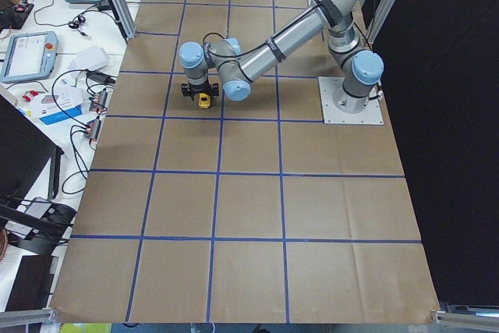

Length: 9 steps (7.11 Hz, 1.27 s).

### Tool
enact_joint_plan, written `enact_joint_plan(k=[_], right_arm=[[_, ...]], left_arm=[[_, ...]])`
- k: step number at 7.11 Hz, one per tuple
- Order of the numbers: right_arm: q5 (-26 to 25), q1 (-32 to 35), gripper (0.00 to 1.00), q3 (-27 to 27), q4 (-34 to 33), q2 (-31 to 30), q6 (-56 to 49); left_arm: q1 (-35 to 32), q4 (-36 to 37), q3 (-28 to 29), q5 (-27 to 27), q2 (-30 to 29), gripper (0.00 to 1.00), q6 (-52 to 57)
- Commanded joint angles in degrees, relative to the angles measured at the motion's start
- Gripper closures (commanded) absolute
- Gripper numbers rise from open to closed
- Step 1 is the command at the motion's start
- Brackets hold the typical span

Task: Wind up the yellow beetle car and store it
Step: 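Release the car and lift the left gripper away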

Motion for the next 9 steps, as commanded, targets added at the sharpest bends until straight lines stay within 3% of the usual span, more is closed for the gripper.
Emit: enact_joint_plan(k=[1,4,7,8,9], right_arm=[[0.1,0.0,0.00,0.0,-0.1,-0.1,-0.1],[-0.6,0.0,0.00,0.0,0.5,-0.1,-0.3],[-0.5,0.0,0.00,-0.1,0.6,-0.1,-0.2],[-0.4,0.0,0.00,-0.1,0.5,-0.1,-0.1],[-0.6,-0.1,0.00,-0.2,0.7,-0.2,-0.4]], left_arm=[[-0.4,-1.1,0.1,0.1,1.7,0.00,-2.1],[-2.1,-5.1,1.4,0.1,5.0,0.00,-11.2],[-11.2,-7.7,2.0,3.2,11.4,0.00,-29.5],[-14.9,-11.5,4.1,6.9,14.3,0.00,-33.4],[-18.3,-17.8,7.7,7.3,16.9,0.00,-41.0]])
